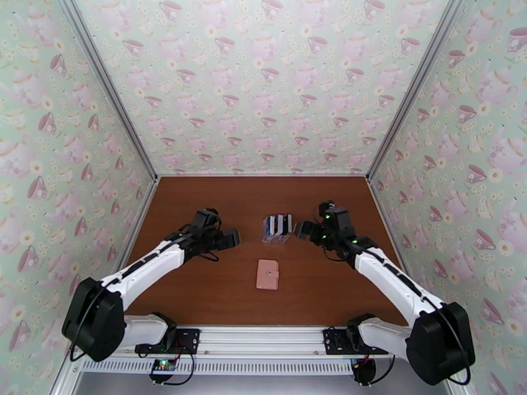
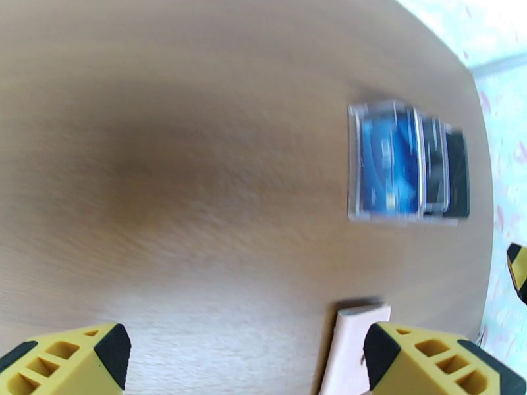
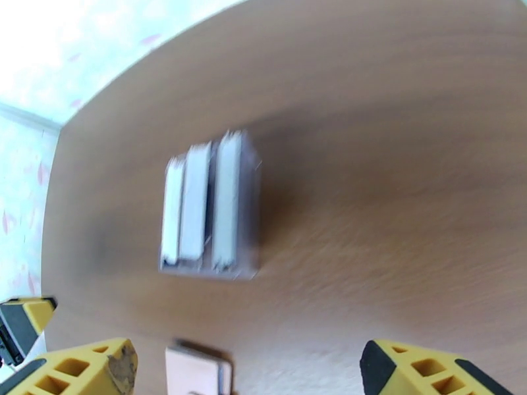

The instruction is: Put the credit cards into the card holder

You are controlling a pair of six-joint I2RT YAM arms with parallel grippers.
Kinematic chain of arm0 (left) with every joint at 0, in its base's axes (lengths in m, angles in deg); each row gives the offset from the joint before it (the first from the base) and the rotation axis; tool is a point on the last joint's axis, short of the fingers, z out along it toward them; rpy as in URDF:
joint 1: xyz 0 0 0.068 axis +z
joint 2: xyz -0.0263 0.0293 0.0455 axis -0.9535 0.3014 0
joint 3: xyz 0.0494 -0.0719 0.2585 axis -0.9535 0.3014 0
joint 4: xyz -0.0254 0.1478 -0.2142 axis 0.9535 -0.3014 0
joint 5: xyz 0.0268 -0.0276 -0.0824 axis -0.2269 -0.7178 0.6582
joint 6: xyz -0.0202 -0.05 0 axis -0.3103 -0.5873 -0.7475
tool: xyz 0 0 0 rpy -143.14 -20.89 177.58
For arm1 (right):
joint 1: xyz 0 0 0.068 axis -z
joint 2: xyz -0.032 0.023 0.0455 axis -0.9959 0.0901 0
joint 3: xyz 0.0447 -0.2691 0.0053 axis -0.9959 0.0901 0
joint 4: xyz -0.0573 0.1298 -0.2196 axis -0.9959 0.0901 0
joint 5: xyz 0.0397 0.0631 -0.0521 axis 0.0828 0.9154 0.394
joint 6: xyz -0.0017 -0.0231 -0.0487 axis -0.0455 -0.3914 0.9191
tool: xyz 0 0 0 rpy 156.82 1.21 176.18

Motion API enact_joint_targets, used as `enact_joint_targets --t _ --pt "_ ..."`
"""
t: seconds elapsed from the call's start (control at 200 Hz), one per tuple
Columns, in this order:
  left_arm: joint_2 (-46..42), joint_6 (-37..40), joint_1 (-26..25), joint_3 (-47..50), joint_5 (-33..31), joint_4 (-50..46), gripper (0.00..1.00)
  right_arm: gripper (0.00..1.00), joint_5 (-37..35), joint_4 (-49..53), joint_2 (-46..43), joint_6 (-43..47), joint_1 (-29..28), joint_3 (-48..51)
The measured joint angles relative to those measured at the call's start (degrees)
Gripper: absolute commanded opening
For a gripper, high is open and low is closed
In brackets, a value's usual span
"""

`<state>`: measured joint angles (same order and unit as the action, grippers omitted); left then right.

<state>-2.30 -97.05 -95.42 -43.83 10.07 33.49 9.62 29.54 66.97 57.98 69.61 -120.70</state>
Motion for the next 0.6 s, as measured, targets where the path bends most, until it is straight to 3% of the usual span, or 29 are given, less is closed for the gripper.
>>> enact_joint_targets --t 0.195,0.386,0.601 --pt "-0.2 1.7 5.0 -1.3 -2.5 0.0 1.00 0.99 -3.5 -0.7 -0.9 1.8 5.5 -0.5" --pt "-0.5 4.5 9.6 -1.2 -3.0 1.3 1.00 1.00 -7.5 -1.2 -1.8 5.9 6.4 -0.6" --pt "-7.2 12.7 10.7 5.2 -6.4 12.3 1.00 0.96 -12.1 -7.5 -5.4 12.6 6.4 2.5"
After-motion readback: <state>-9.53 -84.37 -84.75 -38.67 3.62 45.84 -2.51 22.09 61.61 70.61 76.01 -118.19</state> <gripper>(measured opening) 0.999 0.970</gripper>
